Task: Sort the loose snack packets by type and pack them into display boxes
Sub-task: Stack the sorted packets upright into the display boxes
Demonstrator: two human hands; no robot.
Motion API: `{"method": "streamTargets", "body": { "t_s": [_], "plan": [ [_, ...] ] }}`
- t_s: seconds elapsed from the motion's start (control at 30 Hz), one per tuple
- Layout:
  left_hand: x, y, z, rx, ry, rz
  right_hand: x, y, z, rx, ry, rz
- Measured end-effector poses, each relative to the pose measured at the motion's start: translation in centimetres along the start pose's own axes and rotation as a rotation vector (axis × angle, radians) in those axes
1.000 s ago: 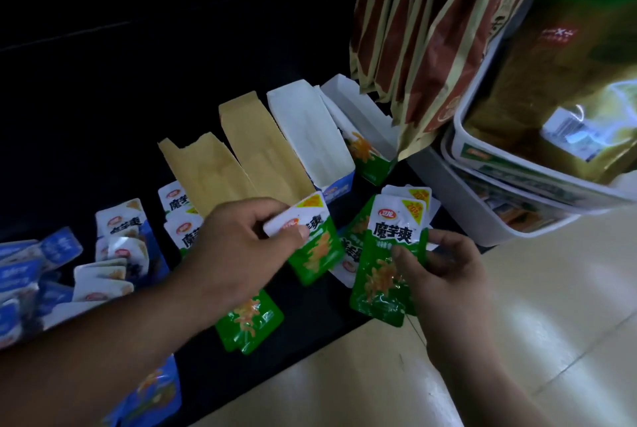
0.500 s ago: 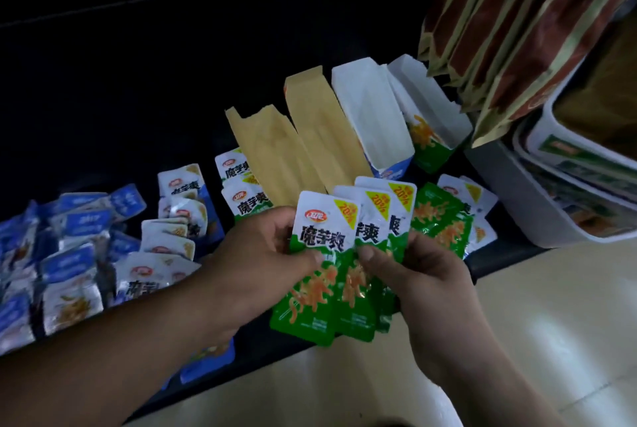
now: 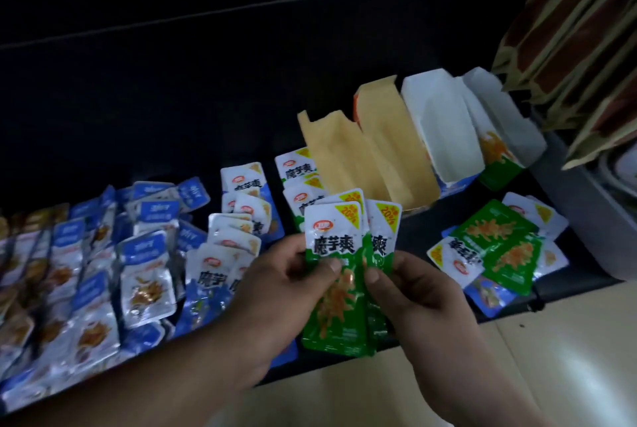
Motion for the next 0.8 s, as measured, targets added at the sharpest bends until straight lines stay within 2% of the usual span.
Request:
{"method": "streamTargets", "body": {
  "t_s": [0.2, 0.3, 0.43, 0.63, 0.8],
  "plan": [
    [-1.5, -1.9, -5.0, -0.026, 0.085, -0.017, -0.2, 2.0, 6.3, -0.215, -0.165, 0.118],
    [-1.6, -2.5, -8.5, 0.038, 0.157, -0.019, 0.3, 2.4, 8.0, -0.330, -0.213, 0.059],
    [-0.9, -3.0, -12.6, 0.139, 0.321, 0.045, 1.0, 3.4, 8.3, -0.585, -0.109, -0.045],
    [1.0, -5.7, -12.2, 0.289, 0.388, 0.058, 0.6, 5.5, 9.8, -0.808, -0.188, -0.157],
    [1.5, -5.0, -11.5, 0.647, 0.352, 0.158, 0.6, 6.2, 10.0, -0.943, -0.194, -0.306]
  ]
}}
Point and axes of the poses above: each hand's wrist, its own x-axis towards the middle knuckle, its own z-axis out of the palm, y = z × x, the point moved 3 cm from there along x, towards the middle knuckle, and after that the axes turned 11 degrees about -x, right-handed, at the moved point
